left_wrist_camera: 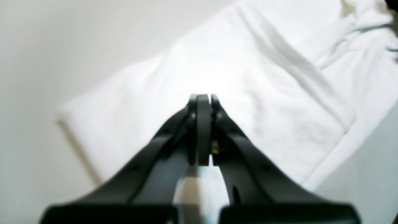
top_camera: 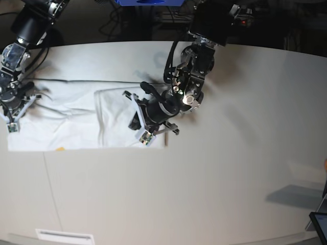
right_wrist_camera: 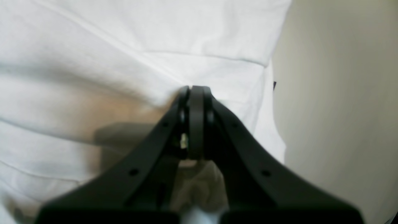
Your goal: Fold the T-shirt properly
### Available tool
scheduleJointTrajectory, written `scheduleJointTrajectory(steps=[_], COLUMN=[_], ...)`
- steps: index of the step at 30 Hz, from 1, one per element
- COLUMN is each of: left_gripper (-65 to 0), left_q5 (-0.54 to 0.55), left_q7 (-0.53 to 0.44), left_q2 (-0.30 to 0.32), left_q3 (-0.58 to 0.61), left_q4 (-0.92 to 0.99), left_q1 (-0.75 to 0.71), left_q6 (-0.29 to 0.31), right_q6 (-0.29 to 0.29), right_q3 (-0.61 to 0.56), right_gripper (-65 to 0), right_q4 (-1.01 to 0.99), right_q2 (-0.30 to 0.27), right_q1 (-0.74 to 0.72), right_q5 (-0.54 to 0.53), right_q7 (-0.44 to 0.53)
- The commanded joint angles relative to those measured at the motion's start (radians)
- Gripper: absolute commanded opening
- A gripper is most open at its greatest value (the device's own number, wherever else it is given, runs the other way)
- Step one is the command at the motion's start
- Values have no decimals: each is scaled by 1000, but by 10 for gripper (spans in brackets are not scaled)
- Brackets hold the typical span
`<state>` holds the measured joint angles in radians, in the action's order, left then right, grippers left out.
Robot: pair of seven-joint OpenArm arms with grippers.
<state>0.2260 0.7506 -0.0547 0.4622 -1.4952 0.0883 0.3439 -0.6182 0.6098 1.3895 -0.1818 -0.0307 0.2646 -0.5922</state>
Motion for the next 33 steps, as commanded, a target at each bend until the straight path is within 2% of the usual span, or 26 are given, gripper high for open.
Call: scheduleJointTrajectory(steps=[1,6,9,12,14,16,26,30,33], left_gripper=[-650,-650,-650,-650,-650,-650,-650,-650,-650], left_q5=[2,-4,-4,-4,-4,-3,-1,-3,-3], left_q7=[-21,-15,14,14,14,14,34,36,36], left_q2=[-6,-3,6,42,68,91,204,212,224], left_q3=[-1,7,-1,0,-1,0,-9,-104,-159], left_q4=[0,60,95,95,94,94,-45,-92,-124], left_q1=[17,17,18,12,6,5,-86,-124,-137], left_q6=[-1,-6,-7,-7,-7,-7,-7,-7,-6], right_q6=[-13,-13,-13,-13,-32,-80,-80,-80,-80], right_q3=[-3,-3,-3,-3,-3,-3,37,117,134], right_gripper=[-647,-635,-560,-457,-421,-419,-418,-415,-395], right_q4=[1,9,29,70,109,156,316,296,232], right_q2=[-6,-5,-2,-2,-2,-2,-9,-8,-15], right_q1=[-4,-2,-2,-2,-2,-2,-67,-108,-131], right_q5=[5,5,5,2,2,2,2,0,-41], right_q7=[-27,-28,-28,-48,-74,-102,-318,-340,-421])
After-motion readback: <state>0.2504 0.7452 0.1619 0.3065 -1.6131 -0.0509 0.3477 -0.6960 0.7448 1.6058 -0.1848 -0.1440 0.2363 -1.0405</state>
